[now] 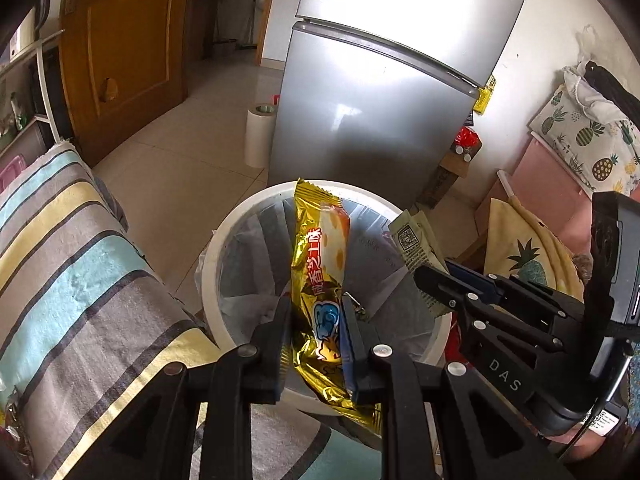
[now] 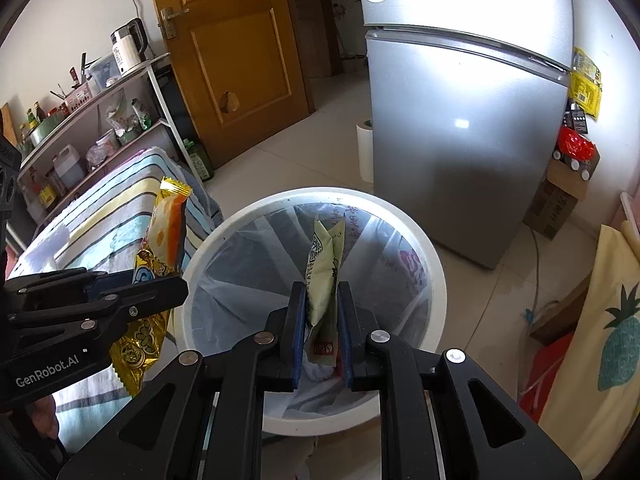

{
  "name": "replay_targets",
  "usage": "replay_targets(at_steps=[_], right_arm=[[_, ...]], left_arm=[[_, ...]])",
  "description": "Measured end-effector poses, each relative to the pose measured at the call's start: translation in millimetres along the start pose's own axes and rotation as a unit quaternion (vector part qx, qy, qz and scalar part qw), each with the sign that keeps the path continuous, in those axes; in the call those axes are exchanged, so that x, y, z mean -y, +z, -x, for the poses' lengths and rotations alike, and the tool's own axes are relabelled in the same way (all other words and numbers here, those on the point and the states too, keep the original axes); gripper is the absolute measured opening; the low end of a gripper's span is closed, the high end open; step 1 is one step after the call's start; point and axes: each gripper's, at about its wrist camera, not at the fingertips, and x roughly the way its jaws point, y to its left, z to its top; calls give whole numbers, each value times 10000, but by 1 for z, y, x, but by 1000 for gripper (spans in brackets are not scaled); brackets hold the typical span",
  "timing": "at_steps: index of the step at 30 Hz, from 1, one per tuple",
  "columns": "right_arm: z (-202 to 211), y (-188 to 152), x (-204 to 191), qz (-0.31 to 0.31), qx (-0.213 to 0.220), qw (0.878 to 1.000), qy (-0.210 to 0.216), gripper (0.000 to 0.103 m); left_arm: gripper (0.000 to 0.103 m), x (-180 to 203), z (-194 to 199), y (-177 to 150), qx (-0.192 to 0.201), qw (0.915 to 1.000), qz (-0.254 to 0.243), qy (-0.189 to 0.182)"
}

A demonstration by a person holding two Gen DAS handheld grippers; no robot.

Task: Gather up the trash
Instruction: 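Carry the cream wrapper in the right tool while the left tool carries the gold wrapper over the bin, then open the right tool to drop the cream wrapper while the left tool drops the gold wrapper, then move both open tools back over the table toward the brown wrappers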

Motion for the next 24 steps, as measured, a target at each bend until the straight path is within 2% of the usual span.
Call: replay_targets(at_steps=[2,3,4,5,8,17,24], right_arm=[[-3,0,0,7,-45,10000,-46,18],[-4,0,1,7,-60,9999,-81,19],[-4,0,1,1,-59,9999,-114,22],[-5,-1,1,-8,-58,9999,-113,27],[-3,-2,2,-28,-39,9999,-113,36],[13,2,-10,-1,171,9998,-63,37],[30,7,-36,137,379,9991,128,37]], left_arm=[[30,0,-3,0,-15,10000,-4,-13],[38,-1,-3,-1,-27,10000,3,16],[45,-1,-5,-1,-29,10000,9,33],[46,-2,-5,-1,-36,10000,40,51],[47,-4,-3,-1,-6,9999,96,56],[47,-19,29,-4,317,9990,260,181],[47,-41,72,-18,630,9954,463,547]])
